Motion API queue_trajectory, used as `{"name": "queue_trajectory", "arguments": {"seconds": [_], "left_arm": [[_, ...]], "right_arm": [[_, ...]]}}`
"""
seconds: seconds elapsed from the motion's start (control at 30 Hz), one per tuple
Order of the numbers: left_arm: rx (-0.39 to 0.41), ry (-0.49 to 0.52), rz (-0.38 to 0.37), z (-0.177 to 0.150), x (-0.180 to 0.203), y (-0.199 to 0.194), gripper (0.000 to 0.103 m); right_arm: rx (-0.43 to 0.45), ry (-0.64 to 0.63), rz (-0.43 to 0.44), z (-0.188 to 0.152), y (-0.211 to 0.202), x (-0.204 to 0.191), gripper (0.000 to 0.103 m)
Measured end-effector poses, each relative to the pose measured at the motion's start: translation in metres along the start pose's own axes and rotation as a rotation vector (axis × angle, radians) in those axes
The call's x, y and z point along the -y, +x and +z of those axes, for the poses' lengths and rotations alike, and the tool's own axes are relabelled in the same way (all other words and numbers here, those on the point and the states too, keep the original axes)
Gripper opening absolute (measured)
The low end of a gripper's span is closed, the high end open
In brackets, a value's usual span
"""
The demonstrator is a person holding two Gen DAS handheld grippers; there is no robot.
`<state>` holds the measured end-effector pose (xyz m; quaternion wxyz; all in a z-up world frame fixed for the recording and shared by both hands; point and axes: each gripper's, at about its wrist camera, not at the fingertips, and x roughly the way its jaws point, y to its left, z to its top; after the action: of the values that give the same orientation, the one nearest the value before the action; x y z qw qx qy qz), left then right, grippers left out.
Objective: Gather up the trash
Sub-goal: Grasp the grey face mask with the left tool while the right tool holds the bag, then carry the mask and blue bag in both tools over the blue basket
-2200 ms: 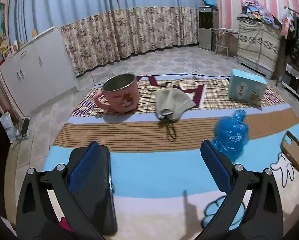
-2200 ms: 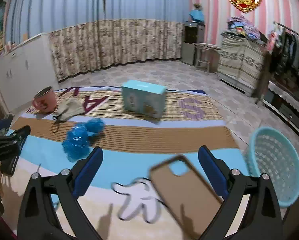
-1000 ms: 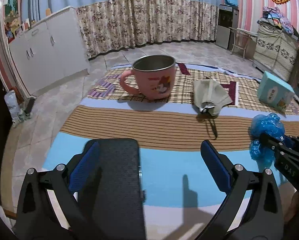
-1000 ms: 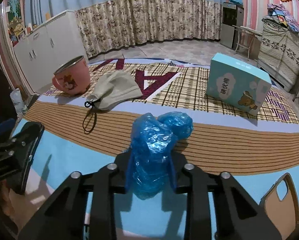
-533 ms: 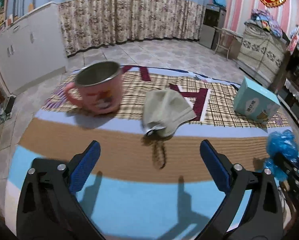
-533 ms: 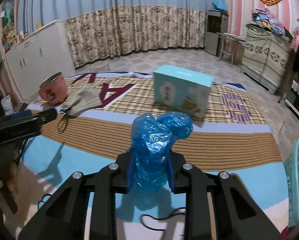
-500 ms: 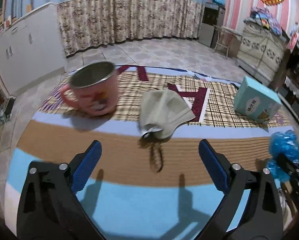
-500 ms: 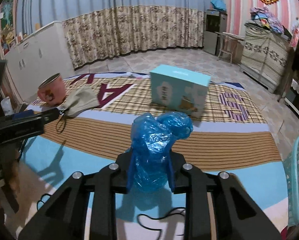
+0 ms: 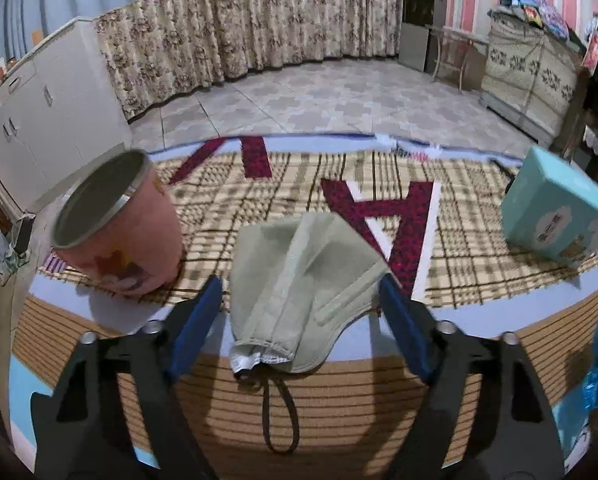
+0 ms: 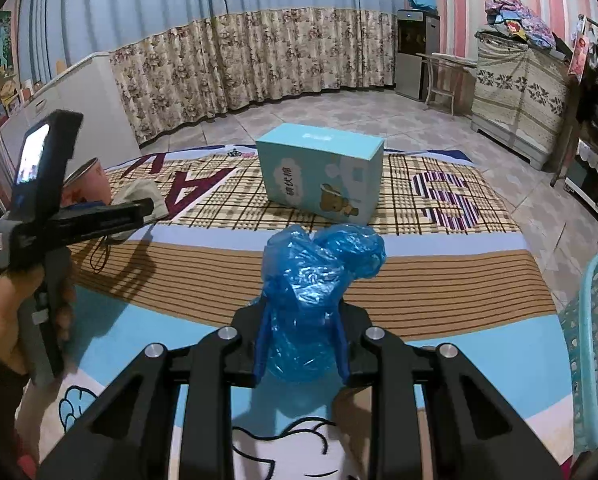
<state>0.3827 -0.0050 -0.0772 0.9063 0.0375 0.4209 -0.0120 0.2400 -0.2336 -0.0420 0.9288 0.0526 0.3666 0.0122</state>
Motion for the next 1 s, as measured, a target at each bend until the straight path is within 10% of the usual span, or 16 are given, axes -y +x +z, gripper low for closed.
{"name": "queue_trajectory", "arguments": {"seconds": [0.4,1.0], "left_arm": [[-0.023,0.0,-0.04,-0.007,-0.003,-0.006,0.024],[0.07,0.068,-0.069,-0.07,0.048,-0.121,0.021]], "right_arm": [[0.019,0.018,0.005,0.0,-0.006,0.005,0.027],[0.063,0.021,-0.096,-0.029,-0.096,0.069,0.027]]}}
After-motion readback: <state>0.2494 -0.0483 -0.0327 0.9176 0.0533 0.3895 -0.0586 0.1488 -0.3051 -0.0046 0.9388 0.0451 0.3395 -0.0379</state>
